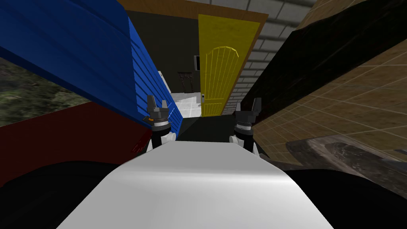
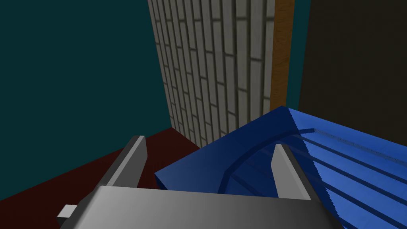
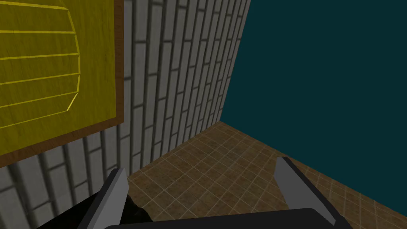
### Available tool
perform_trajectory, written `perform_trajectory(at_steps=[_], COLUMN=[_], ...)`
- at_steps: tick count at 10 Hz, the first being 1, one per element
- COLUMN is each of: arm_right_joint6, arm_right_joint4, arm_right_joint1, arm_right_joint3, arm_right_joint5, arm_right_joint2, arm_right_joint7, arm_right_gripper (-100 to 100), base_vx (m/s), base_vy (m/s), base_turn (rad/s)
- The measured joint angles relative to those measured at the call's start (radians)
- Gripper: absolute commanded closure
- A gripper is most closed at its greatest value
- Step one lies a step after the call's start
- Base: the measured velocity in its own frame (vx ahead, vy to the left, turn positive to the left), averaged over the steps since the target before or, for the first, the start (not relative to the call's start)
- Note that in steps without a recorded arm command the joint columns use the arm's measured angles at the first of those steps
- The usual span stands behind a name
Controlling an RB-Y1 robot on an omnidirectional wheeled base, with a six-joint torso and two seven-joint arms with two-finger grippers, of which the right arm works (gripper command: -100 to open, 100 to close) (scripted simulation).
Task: Pull the door open
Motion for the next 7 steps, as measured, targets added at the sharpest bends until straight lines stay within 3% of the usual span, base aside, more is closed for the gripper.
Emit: perform_trajectory(at_steps=[7], arm_right_joint6=[-0.003], arm_right_joint4=[0.157], arm_right_joint1=[-0.085], arm_right_joint3=[-0.007], arm_right_joint5=[-0.015], arm_right_joint2=[-0.016], arm_right_joint7=[0.009], arm_right_gripper=[-100], base_vx=[0.074], base_vy=[0.02], base_turn=[0.022])
